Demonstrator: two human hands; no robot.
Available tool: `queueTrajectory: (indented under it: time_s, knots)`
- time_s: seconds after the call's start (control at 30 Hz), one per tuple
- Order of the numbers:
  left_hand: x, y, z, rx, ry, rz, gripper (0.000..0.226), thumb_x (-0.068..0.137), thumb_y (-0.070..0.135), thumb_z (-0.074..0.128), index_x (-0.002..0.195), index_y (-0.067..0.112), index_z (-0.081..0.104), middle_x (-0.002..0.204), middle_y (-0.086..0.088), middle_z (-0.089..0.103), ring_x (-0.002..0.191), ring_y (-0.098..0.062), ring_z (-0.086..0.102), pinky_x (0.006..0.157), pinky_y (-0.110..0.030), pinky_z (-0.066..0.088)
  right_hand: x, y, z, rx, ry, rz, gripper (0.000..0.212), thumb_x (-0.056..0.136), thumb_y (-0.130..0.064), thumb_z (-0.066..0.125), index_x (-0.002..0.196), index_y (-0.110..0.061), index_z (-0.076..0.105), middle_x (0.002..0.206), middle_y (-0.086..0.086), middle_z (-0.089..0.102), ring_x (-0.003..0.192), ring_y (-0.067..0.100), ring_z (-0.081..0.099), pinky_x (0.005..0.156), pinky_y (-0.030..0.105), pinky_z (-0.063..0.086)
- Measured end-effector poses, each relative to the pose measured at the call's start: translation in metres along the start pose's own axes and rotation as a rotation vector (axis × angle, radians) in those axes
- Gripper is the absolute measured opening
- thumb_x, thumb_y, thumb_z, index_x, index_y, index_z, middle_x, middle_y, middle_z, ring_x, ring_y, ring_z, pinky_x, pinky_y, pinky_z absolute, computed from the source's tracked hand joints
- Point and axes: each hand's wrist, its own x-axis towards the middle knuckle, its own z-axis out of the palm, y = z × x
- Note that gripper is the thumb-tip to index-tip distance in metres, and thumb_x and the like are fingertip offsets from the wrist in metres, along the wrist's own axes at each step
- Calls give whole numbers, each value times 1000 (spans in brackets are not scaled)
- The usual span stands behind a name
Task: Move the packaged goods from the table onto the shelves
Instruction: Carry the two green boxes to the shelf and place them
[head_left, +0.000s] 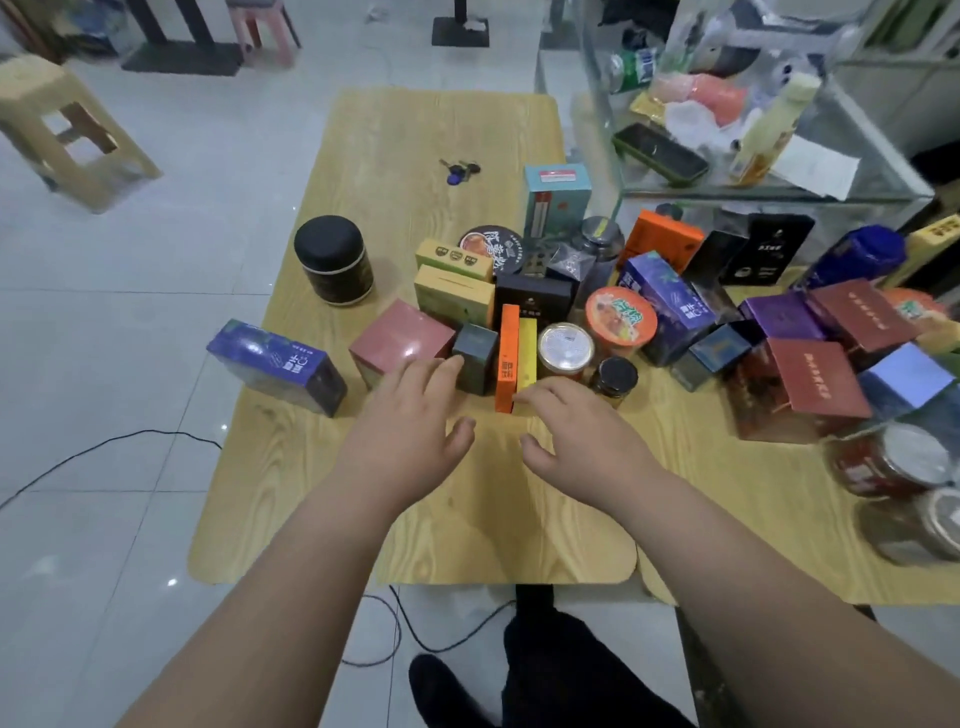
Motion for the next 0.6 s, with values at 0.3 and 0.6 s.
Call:
queueTrajectory:
  time_s: [0.3,0.6]
  knots:
    - [122,-26,8,19,-42,-125,64,99,38,52,156,23,27,158,-2,32,145,-23,29,118,-42,33,161,37,-15,159,108,-37,40,98,-28,55,138,-23,55,135,1,52,127,20,47,101,35,44]
    - [200,-46,27,124,-104,-164,66,96,23,57,156,24,30,157,-3,33,139,-28,32,112,-40,35,255,66,-5,102,16,-2,42,94,-44,63,132,-27,61,127,3,59,121,25,53,97,39,46]
